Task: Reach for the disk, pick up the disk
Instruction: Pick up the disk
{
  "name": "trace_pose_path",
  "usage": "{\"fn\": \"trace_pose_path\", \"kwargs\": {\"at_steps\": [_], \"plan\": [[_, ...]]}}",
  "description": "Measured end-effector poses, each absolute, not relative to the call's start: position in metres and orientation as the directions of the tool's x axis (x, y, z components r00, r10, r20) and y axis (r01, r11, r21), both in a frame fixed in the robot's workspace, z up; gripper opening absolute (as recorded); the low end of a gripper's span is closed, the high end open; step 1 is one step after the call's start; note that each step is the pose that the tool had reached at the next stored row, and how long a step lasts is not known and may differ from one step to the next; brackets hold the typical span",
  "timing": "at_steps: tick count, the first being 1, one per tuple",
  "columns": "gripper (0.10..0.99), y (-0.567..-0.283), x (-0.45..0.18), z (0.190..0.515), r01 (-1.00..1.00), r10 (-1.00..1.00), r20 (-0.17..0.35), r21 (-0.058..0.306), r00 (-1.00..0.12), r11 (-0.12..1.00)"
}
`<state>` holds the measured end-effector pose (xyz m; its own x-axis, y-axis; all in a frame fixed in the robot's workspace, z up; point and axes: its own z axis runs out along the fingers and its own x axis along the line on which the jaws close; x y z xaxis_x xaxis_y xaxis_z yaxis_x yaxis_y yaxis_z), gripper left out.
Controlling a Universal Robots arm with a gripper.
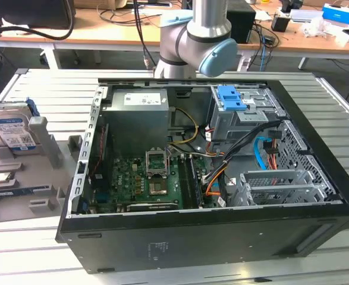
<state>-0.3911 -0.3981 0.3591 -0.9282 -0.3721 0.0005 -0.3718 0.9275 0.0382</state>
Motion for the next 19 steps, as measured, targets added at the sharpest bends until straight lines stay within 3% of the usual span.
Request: {"fn": "trace_pose_path", "kwargs": {"at_steps": [19], "plan": [[0.106, -0.3981, -0.3911, 0.3590, -0.650, -0.651, 0.000, 0.038, -0.759, 0.759]]}}
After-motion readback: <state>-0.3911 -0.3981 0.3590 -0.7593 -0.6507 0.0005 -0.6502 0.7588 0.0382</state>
